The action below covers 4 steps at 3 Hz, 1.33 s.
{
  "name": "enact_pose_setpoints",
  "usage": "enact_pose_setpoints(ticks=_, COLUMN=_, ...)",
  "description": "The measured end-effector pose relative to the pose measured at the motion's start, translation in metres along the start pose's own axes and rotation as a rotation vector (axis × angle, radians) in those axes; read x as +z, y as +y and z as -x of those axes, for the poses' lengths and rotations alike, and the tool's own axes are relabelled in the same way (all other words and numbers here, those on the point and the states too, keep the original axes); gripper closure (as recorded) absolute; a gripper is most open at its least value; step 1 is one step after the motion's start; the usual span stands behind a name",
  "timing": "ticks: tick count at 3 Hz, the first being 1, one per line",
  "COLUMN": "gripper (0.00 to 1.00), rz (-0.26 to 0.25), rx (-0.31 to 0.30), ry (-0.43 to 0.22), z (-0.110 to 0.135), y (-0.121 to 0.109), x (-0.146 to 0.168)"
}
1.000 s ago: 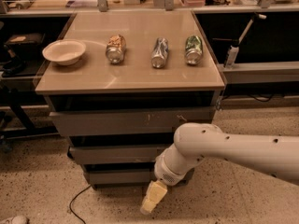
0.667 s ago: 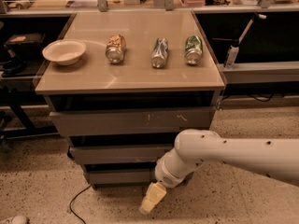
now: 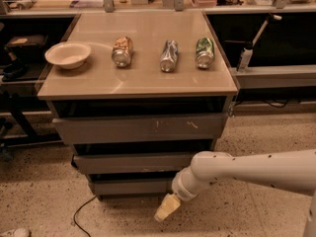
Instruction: Open bottom drawer
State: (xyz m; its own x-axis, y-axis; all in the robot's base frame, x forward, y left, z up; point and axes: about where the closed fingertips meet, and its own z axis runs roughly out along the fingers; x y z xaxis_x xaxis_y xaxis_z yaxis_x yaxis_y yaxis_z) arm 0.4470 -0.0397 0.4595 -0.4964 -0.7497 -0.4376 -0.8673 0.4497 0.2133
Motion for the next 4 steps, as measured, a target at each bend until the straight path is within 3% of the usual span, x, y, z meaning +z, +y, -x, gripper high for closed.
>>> enact_pose_setpoints(ticks=1, gripper=0.0, rz=0.03, rx=0.062, ry=0.0, z=-0.017, y=-0.022, x=0.034)
enact_pose_setpoints(ticks=2, gripper=0.0, rz=0.037, rx=0.062, ry=-0.006, z=-0.016, y=-0.023, x=0.044)
enact_pose_setpoints(ticks=4, gripper=0.0, rz=0.012, rx=0.077, ry=-0.036, z=-0.026, y=-0.076, x=0.119)
